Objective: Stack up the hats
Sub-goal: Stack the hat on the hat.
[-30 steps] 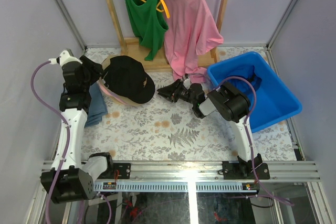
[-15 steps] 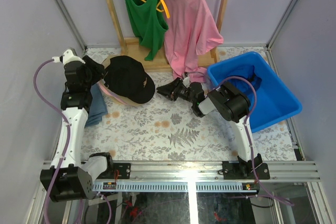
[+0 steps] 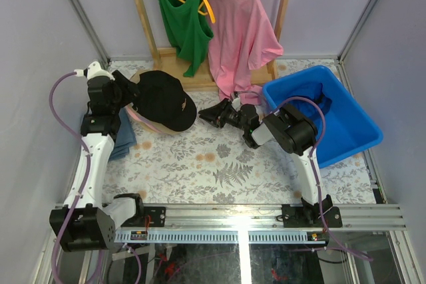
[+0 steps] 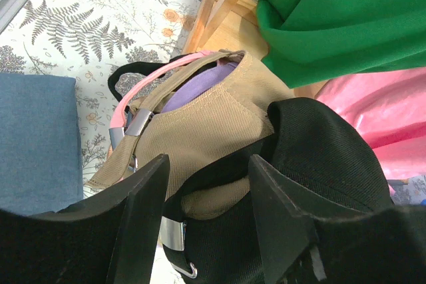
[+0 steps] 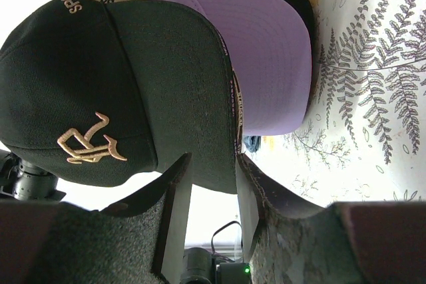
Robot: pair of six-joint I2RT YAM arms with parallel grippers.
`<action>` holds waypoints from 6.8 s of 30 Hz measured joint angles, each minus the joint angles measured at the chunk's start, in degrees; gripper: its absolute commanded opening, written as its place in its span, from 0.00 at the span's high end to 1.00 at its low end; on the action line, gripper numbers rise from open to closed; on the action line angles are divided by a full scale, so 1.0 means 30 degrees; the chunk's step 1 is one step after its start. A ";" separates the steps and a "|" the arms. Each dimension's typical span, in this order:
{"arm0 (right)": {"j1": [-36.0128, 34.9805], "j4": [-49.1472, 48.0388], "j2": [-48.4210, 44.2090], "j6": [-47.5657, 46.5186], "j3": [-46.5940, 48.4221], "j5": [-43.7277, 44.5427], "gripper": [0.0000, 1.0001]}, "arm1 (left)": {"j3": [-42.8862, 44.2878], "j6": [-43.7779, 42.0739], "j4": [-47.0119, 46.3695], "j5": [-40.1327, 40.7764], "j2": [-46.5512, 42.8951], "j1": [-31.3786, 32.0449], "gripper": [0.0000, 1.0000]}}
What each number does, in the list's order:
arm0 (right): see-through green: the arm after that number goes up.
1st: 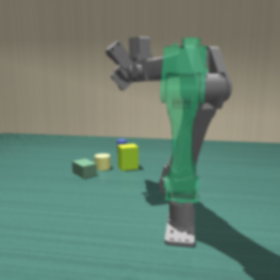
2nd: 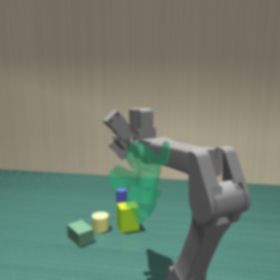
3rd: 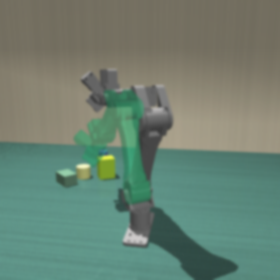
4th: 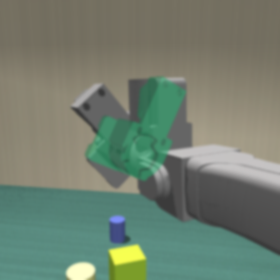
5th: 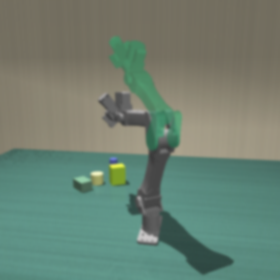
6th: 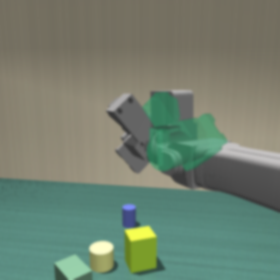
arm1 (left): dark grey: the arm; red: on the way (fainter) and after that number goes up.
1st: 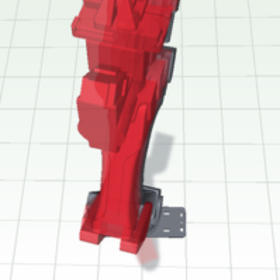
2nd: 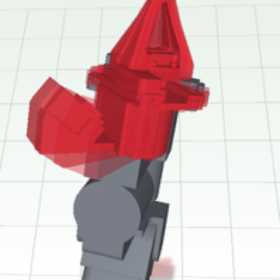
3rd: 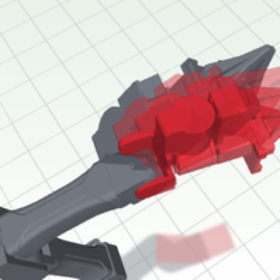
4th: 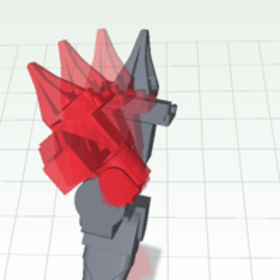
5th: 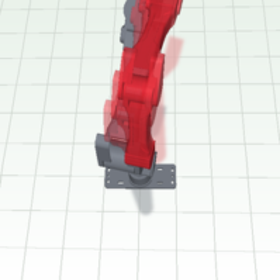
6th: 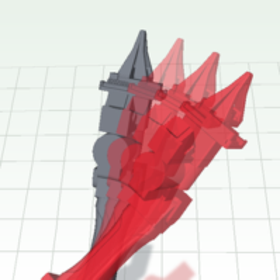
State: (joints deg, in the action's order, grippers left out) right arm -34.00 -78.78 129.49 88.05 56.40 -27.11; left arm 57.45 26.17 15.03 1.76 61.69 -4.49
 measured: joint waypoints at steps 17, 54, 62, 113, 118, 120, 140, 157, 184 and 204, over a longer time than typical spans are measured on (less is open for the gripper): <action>0.0131 -0.0670 0.0015 0.0481 0.0000 -0.0160 0.60 | 0.0510 -0.0350 0.0510 0.1217 0.1224 0.0896 0.57; 0.0233 -0.1137 0.0044 0.0801 0.0000 -0.0284 0.60 | 0.1559 -0.0474 0.1581 0.1953 0.2244 0.1107 1.00; 0.0233 -0.1180 0.0182 0.0831 0.0000 -0.0284 0.60 | 0.1603 -0.0466 0.1581 0.1974 0.2288 0.1107 1.00; -0.0648 -0.1450 0.2025 0.1107 0.2186 -0.0255 1.00 | 0.1596 0.0189 0.1792 0.2259 0.1734 0.1107 1.00; -0.0648 -0.1486 0.1603 0.1137 0.1814 -0.0262 1.00 | 0.1596 0.0306 0.1792 0.2827 0.1370 0.1107 1.00; -0.0648 -0.1501 0.1341 0.1137 0.1654 -0.0262 1.00 | 0.1603 0.0328 0.1785 0.3118 0.1188 0.1107 1.00; -0.0612 -0.2623 -0.0277 0.1151 0.0692 -0.0262 1.00 | 0.1464 0.0328 0.1027 0.7351 0.0015 0.1129 1.00; -0.0612 -0.3133 -0.0495 0.1224 0.0233 0.0233 1.00 | 0.1239 0.0408 -0.0627 0.7934 0.2331 0.0823 1.00; -0.1042 -0.3519 0.0466 0.1996 -0.0372 0.1894 1.00 | 0.1639 0.0532 -0.1581 0.7592 0.4575 0.0809 0.97; -0.1195 -0.0976 0.1494 0.1275 -0.1384 0.2769 0.71 | 0.1122 0.1122 -0.1719 0.7249 0.4510 0.0350 0.70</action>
State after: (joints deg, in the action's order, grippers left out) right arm -37.58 -81.71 133.97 91.88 52.25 -18.81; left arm 60.82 29.54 9.87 23.51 75.22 -3.44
